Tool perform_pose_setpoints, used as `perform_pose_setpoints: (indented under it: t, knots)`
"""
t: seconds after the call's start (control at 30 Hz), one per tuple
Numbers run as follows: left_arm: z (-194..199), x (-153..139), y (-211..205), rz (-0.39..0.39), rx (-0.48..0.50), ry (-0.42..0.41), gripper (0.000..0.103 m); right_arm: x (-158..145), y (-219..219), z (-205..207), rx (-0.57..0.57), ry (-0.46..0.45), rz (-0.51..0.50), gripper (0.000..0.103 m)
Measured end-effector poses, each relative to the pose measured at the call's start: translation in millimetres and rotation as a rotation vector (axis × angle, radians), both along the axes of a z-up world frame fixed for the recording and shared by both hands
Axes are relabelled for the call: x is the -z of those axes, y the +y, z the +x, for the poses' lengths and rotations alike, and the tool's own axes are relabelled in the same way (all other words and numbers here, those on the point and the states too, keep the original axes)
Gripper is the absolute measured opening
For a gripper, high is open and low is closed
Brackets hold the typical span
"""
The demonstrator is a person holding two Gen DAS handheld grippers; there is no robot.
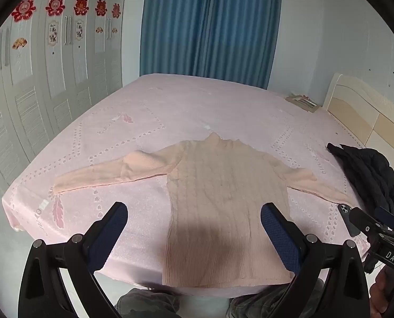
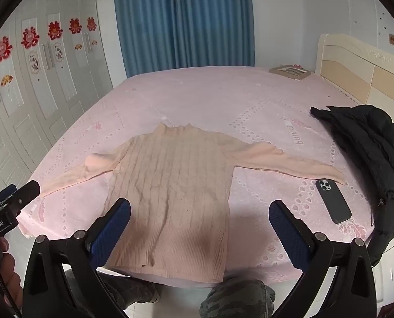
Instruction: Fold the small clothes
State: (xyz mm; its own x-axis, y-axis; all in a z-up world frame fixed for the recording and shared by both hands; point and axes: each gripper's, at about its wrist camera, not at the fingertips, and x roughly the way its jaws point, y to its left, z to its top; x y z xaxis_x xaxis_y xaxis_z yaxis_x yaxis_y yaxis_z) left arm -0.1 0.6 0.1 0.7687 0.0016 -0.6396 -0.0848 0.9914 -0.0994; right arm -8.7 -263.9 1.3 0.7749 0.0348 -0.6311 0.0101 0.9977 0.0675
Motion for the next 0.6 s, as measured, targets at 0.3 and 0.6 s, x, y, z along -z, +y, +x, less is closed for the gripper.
perform_pose_setpoints:
  t: [0.3, 0.6]
  knots:
    - [-2.8, -4.6, 2.5, 0.020, 0.002, -0.003, 0.101, 4.4, -6.4, 5.6, 0.000, 0.017, 0.029, 0.102]
    - [0.4, -3.3, -8.7, 0.031, 0.009, -0.004, 0.101, 6.1, -8.6, 6.1, -0.002, 0.012, 0.033, 0.102]
